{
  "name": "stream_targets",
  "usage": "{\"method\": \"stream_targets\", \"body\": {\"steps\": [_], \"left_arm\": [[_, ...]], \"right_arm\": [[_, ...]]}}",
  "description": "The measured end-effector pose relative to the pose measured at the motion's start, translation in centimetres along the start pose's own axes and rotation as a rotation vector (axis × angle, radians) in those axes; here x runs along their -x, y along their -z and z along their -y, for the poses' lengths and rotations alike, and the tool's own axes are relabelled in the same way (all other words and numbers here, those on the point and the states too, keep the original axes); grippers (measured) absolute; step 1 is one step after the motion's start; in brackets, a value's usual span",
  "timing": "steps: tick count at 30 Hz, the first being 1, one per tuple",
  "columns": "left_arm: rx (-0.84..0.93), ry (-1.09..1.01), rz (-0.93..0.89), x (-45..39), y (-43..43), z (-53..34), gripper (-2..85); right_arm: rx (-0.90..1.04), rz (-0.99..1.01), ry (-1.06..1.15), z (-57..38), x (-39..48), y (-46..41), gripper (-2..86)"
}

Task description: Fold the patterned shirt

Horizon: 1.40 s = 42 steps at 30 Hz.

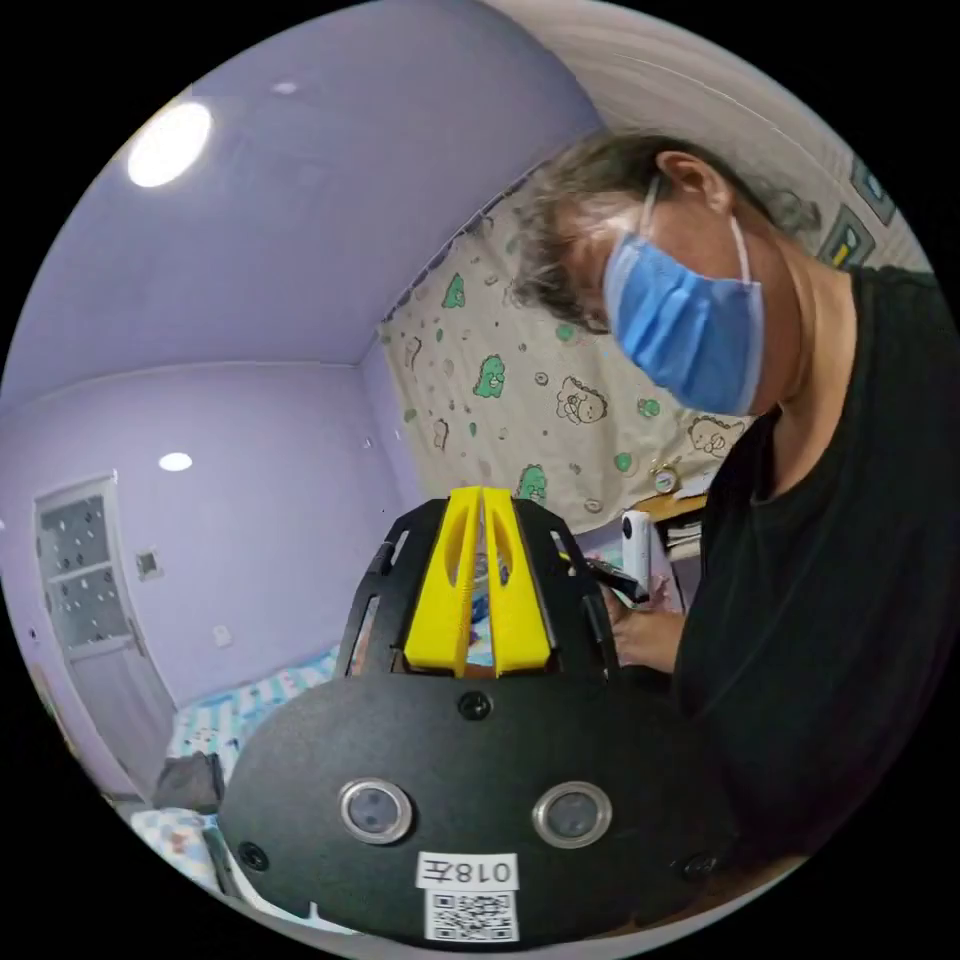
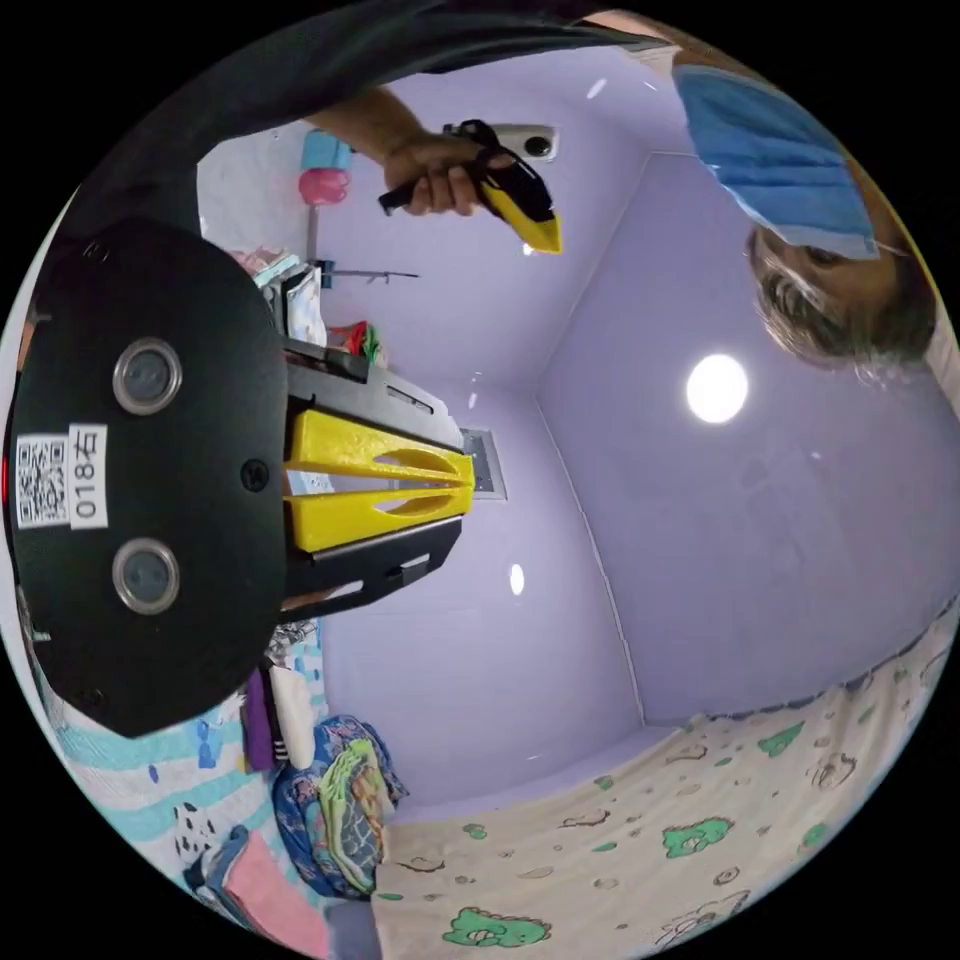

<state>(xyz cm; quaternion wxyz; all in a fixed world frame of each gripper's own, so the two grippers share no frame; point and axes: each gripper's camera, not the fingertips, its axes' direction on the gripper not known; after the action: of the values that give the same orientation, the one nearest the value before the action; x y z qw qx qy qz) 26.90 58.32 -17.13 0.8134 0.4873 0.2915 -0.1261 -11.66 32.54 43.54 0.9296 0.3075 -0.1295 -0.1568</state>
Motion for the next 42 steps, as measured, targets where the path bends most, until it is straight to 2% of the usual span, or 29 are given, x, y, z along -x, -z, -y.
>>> {"method": "stream_targets", "body": {"steps": [6,10,13,15,17,26,30,32,33,35,36,42], "left_arm": [[0.043,0.205,-0.057,7.6,-10.2,-2.7,-0.9],[0.179,0.400,0.073,14.9,-18.9,-7.8,-1.0],[0.313,0.495,0.169,20.5,-26.4,-12.0,-0.8],[0.391,0.519,0.208,23.7,-31.5,-14.6,-0.6],[0.482,0.534,0.286,27.8,-38.4,-18.1,0.3],[0.709,0.620,0.425,43.2,-64.7,-30.9,13.4],[0.868,0.573,0.511,46.7,-73.0,-34.7,13.8],[1.002,0.521,0.600,48.5,-76.9,-36.8,11.3],[1.035,0.514,0.624,48.9,-77.6,-37.3,10.0],[1.151,0.513,0.683,50.4,-78.8,-38.7,1.2],[1.139,0.509,0.691,50.4,-78.5,-38.5,0.8],[0.813,0.568,0.535,45.4,-67.7,-33.1,-0.9]], "right_arm": [[0.208,-0.047,-0.058,-0.6,-5.4,-1.0,-0.9],[0.347,-0.023,-0.180,-4.0,-10.7,-3.5,-1.0],[0.408,0.123,-0.396,-8.7,-16.8,-6.5,-1.0],[0.421,0.307,-0.643,-13.7,-22.5,-9.0,-1.0],[0.431,0.356,-0.761,-17.2,-26.0,-10.1,-1.0],[0.577,0.335,-0.786,-22.2,-34.9,-11.2,-0.6],[0.596,0.362,-0.812,-22.8,-36.2,-12.2,-0.5],[0.627,0.377,-0.788,-22.7,-36.2,-12.8,-0.5],[0.642,0.378,-0.759,-22.5,-36.1,-13.1,-0.5],[0.667,0.372,-0.712,-22.1,-36.1,-13.5,-0.5],[0.678,0.360,-0.691,-21.9,-36.1,-13.8,-0.5],[0.656,0.349,-0.700,-21.5,-36.8,-14.8,-0.5]]}}
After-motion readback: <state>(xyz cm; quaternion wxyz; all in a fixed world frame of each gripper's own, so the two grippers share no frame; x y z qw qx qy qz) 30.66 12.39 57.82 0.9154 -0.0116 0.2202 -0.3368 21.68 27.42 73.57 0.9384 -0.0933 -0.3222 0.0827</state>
